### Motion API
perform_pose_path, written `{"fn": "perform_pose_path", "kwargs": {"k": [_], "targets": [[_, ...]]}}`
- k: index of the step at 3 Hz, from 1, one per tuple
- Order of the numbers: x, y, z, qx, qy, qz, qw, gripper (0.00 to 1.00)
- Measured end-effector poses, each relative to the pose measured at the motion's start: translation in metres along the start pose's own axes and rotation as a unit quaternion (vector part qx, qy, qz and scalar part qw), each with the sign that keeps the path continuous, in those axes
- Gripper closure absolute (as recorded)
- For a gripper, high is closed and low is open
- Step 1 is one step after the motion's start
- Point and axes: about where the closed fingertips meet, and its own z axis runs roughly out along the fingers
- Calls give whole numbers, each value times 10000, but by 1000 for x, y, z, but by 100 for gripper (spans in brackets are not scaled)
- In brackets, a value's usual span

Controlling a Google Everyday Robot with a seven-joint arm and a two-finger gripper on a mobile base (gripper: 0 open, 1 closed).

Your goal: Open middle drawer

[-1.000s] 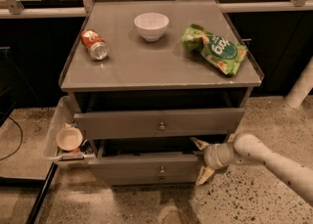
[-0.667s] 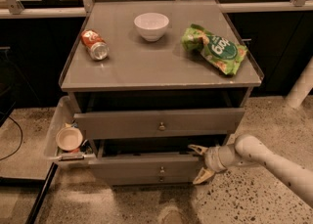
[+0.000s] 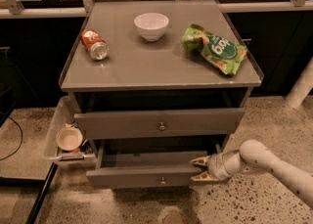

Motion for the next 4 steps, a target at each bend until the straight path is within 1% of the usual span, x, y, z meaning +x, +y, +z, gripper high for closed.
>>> {"fn": "perform_pose_path", "kwargs": {"k": [1, 2, 4], "targets": [[-5, 11, -10, -18, 63, -100, 9999, 87], [-5, 11, -10, -19, 63, -100, 9999, 87], [-5, 11, -10, -19, 62, -100, 9999, 39]]}}
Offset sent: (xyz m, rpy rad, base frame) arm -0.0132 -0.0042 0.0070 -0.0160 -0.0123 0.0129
